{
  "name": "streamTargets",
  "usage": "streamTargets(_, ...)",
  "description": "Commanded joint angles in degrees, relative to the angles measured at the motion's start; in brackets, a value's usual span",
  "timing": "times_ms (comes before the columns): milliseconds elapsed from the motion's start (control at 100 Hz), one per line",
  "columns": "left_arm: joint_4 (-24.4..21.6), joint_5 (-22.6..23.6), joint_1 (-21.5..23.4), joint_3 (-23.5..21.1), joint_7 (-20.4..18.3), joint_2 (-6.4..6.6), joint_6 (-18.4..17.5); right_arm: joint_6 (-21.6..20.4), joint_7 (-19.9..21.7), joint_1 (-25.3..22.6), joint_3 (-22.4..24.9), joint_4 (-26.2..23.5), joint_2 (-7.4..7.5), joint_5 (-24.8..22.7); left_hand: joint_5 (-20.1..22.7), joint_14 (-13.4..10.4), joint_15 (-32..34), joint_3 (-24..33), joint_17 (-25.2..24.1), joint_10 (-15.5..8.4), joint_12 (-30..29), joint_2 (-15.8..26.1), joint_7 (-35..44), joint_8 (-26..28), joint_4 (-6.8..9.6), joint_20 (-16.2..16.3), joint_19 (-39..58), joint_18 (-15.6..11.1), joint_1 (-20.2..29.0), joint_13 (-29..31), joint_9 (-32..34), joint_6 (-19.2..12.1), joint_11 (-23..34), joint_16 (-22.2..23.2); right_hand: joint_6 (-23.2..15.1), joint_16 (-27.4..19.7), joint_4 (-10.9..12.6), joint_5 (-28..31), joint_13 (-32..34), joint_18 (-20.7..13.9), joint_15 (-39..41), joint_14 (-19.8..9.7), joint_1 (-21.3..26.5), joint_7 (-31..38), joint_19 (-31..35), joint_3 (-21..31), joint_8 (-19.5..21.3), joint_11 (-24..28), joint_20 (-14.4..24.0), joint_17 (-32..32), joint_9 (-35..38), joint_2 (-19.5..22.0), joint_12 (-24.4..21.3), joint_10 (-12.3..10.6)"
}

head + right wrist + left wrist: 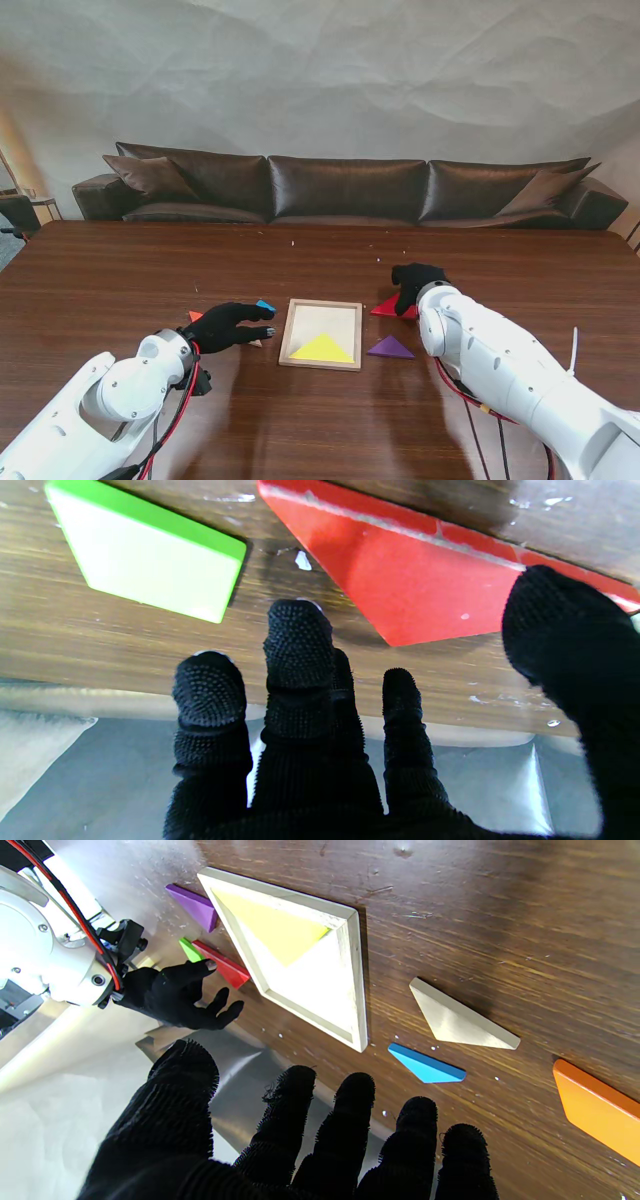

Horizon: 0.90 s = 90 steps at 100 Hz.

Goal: Assemble the tangram pieces into a square

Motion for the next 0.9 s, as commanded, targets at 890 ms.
streamTargets(890,0.1,-0.7,-0.5,0.8,-1.9,-0.02,0.7,-3.2,-5.4,1.1,-4.6,8.0,-2.96,1.7,1.4,0.4,0.5,-1.2,-0.2,0.3,0.6,1.7,0.2,0.1,2.37,0.8,-0.9,-1.0,0.8,0.6,0.7,-0.1,0.1,0.7,-3.9,1.1,-1.6,14.9,6.5,-0.7,4.8,-3.4,6.5,12.9,3.3,6.5,10.5,2.4,-1.0,1.6,9.4,-13.8,0.4,-1.7)
